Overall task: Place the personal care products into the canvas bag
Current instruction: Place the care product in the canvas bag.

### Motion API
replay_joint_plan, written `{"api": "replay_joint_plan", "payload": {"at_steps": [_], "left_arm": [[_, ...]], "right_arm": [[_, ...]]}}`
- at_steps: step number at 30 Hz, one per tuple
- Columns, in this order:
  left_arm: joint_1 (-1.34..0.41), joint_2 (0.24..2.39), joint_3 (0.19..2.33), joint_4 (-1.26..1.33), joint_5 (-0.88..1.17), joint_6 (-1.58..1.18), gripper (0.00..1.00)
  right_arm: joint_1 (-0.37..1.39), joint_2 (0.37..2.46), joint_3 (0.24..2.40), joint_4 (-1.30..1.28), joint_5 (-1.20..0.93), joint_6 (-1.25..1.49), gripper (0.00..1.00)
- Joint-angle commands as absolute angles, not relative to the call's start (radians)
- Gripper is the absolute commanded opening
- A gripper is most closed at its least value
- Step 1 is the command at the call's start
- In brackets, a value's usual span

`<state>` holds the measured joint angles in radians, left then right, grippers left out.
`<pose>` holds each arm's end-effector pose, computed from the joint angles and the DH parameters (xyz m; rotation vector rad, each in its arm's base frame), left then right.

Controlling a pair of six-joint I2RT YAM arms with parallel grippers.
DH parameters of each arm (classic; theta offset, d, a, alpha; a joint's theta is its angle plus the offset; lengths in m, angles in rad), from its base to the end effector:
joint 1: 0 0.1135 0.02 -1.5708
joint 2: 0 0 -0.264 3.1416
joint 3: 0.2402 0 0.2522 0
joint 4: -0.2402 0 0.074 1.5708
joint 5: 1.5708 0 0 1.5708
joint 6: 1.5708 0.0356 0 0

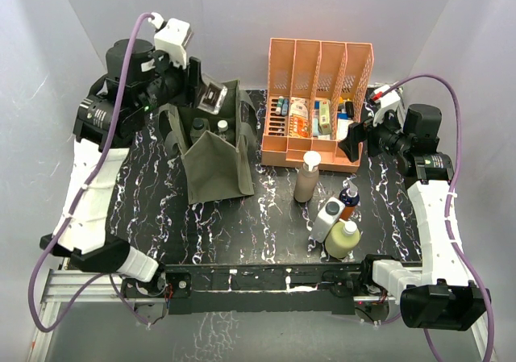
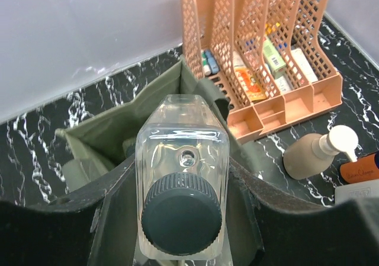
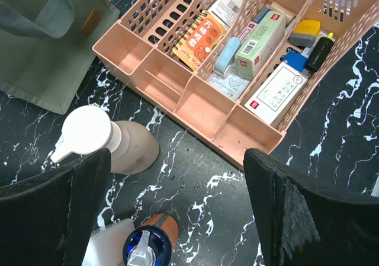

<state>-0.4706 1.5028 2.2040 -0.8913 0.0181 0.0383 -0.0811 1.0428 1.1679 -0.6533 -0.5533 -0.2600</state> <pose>0.2298 -0.1176 0.5601 0.4590 1.7121 -0.3296 0.2134 0.0014 0.3791 -0.5051 1.9694 0.3659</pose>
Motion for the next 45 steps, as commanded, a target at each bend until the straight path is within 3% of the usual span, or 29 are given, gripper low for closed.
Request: {"api": "replay_joint_plan", "payload": {"at_steps": [1, 18, 45], "left_arm": [[-0.406, 1.375, 2.105, -0.705, 0.033, -0.035, 0.0], [-0.304, 1.267, 1.766, -0.573, 0.001, -0.092, 0.0], [-0.306, 1.344, 1.723, -0.49, -0.308, -0.085, 0.0]], "right_arm": [[-0.088, 1.038, 1.165, -0.587, -0.575, -0.252, 0.99], [-0.088, 1.014, 1.146, -0.577, -0.585, -0.249, 0.99], [-0.088, 1.005, 1.157, -0.577, -0.608, -0.245, 0.99]]}}
